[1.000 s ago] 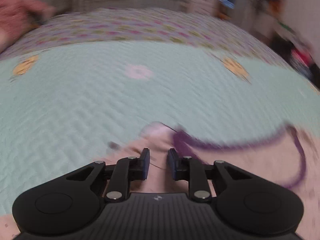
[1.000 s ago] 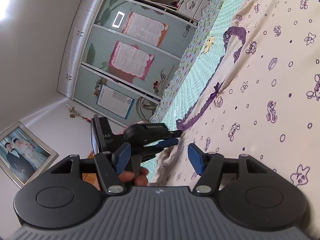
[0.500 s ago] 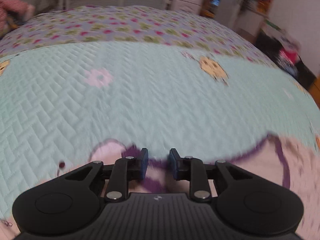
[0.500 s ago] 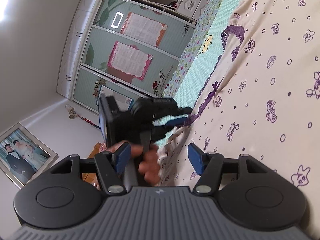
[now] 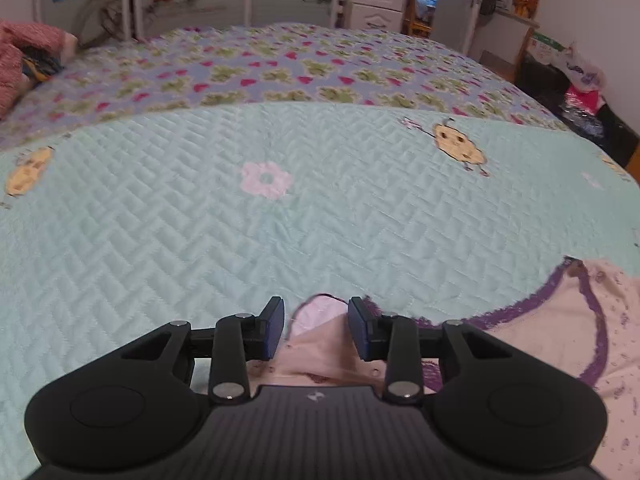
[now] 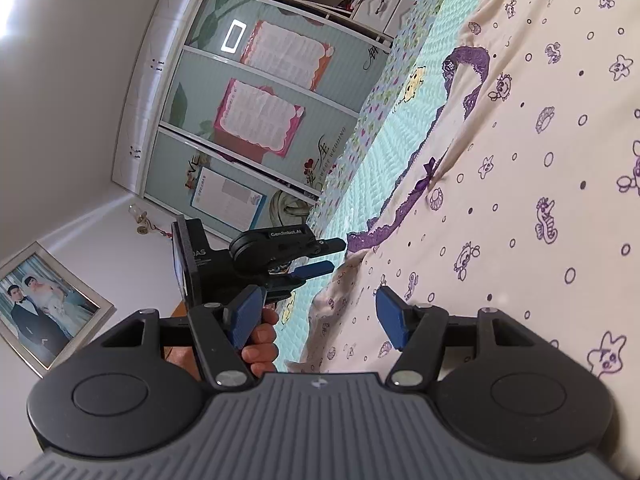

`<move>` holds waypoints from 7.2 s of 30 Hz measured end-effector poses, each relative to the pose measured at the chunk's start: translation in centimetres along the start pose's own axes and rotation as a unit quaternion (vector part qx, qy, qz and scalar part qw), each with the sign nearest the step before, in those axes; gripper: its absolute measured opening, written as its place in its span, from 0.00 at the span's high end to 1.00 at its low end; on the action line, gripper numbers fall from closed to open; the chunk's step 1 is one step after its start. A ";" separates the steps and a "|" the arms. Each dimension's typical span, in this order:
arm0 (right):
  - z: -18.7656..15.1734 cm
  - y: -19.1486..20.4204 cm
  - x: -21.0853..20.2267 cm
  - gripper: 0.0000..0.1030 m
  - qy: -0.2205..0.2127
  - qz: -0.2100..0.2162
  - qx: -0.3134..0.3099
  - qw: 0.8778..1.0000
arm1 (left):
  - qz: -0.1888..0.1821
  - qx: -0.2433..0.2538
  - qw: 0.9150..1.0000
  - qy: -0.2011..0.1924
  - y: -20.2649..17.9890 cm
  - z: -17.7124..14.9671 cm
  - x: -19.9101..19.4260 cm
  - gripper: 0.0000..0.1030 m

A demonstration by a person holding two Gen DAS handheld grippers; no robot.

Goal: Fold clothes

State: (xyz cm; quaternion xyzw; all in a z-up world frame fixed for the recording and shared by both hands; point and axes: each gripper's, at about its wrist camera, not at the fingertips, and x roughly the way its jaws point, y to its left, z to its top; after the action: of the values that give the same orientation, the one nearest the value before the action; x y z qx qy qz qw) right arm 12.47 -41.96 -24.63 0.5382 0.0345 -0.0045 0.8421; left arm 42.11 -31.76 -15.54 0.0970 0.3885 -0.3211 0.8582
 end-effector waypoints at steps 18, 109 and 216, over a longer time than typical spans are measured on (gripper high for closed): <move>-0.5 0.6 0.2 0.37 0.005 -0.010 -0.022 1.000 | -0.015 0.075 0.997 -0.005 -2.0 0.3 1.6 0.96; -0.4 0.3 -1.3 0.26 -0.045 -0.002 0.024 0.999 | -0.157 0.221 0.961 0.059 -21.7 4.2 7.1 0.99; 3.6 8.4 -36.2 0.41 0.223 -0.187 -0.147 0.945 | -0.093 -0.427 0.899 0.007 1.4 -41.3 -34.0 0.41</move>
State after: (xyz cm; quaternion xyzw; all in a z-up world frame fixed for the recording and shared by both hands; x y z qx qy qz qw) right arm -23.04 -42.73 -13.24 0.3796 0.3217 -0.0364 0.8667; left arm 1.30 2.73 -18.95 -0.3131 0.5015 -0.2022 0.7808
